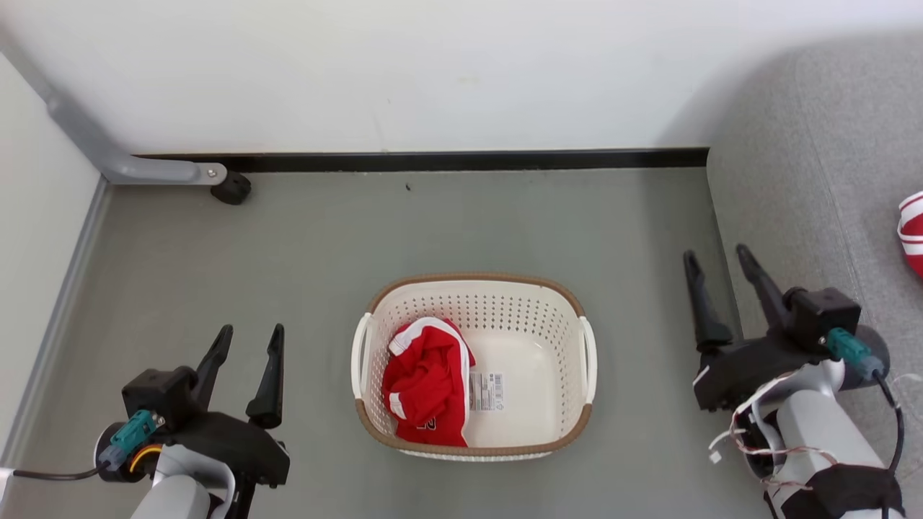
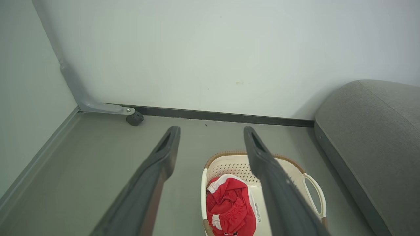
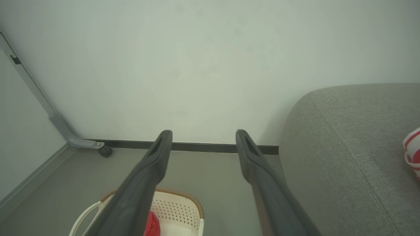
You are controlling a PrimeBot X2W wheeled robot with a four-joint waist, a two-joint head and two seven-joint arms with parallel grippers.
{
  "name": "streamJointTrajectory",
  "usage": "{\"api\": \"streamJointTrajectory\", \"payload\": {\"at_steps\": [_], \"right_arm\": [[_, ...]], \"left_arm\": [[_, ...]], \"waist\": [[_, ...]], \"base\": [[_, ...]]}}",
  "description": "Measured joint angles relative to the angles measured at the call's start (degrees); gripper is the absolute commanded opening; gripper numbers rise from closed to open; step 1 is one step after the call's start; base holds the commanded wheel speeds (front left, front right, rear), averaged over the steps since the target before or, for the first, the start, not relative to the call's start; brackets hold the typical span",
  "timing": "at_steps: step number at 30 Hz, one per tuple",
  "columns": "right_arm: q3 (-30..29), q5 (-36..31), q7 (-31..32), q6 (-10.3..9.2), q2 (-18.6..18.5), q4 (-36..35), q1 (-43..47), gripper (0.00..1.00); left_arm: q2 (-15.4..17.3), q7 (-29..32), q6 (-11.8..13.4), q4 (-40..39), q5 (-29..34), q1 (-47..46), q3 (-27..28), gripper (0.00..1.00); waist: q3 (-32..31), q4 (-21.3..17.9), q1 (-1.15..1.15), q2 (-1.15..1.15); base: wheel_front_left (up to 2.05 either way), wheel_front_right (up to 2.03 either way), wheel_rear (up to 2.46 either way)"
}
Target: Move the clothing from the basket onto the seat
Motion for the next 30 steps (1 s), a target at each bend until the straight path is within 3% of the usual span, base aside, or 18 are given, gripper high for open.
{"api": "streamJointTrajectory", "payload": {"at_steps": [12,30], "right_arm": [[5.2,3.3,0.0,0.01,0.2,-3.2,5.9,1.00],[5.0,4.1,0.0,-0.56,0.5,-7.6,14.9,1.00]], "left_arm": [[1.2,0.0,0.5,-3.5,3.9,6.5,3.0,1.00],[-0.7,0.0,1.9,-8.7,8.1,14.1,7.2,1.00]], "waist": [[-3.5,0.6,0.00,0.00],[-7.9,-1.8,0.00,0.01]], "base": [[0.00,0.00,0.00],[0.00,0.00,0.00]]}}
